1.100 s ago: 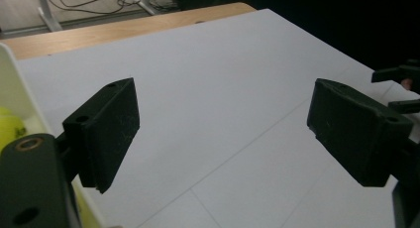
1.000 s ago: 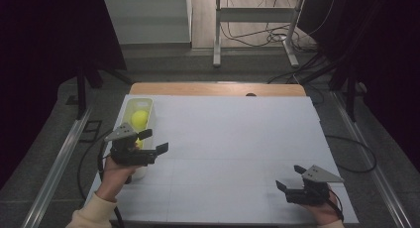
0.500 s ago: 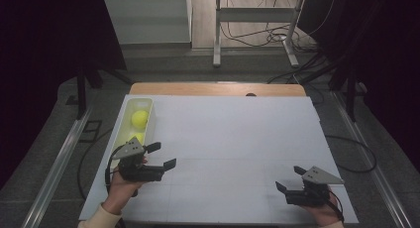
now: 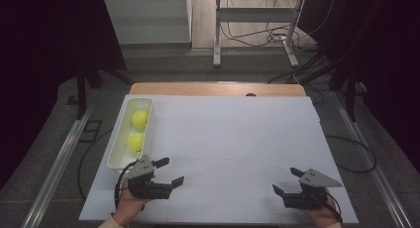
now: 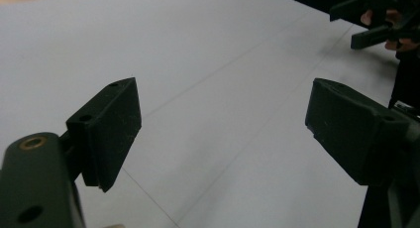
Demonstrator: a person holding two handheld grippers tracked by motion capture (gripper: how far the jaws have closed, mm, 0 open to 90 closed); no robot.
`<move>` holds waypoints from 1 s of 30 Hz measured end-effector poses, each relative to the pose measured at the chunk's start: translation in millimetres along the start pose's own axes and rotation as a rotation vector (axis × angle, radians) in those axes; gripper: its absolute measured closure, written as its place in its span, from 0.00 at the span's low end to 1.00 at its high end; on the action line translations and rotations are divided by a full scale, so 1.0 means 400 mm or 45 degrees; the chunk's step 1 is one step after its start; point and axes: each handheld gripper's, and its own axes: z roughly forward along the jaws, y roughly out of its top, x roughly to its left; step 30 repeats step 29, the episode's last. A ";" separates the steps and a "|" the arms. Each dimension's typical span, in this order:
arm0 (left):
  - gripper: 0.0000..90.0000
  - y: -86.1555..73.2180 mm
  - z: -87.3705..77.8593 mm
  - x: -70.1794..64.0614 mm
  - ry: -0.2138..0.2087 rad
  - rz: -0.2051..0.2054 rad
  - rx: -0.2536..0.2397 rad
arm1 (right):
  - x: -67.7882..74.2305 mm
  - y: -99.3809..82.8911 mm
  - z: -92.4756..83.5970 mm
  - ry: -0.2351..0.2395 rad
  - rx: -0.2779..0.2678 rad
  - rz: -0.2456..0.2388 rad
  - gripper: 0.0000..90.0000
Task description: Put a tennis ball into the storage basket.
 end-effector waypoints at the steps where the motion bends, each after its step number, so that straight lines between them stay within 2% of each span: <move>1: 0.17 -0.012 0.005 0.000 -0.007 -0.008 0.017 | 0.000 0.000 0.000 0.000 0.000 0.000 0.14; 3: 0.16 -0.034 0.012 0.002 -0.009 -0.004 0.063 | 0.001 -0.001 0.004 0.012 -0.002 -0.003 0.14; 8: 0.16 -0.053 0.015 0.012 0.015 -0.003 0.098 | 0.001 -0.003 0.008 0.023 0.005 0.005 0.14; 13: 0.16 -0.060 0.015 0.023 0.022 -0.024 0.100 | 0.002 -0.004 0.011 0.041 0.002 0.004 0.14; 16: 0.16 -0.055 0.018 0.026 0.037 -0.035 0.080 | 0.002 -0.003 0.010 0.050 -0.001 0.003 0.14; 30: 0.16 -0.052 0.018 0.027 0.024 -0.033 0.074 | 0.004 -0.003 0.011 0.056 -0.004 0.000 0.14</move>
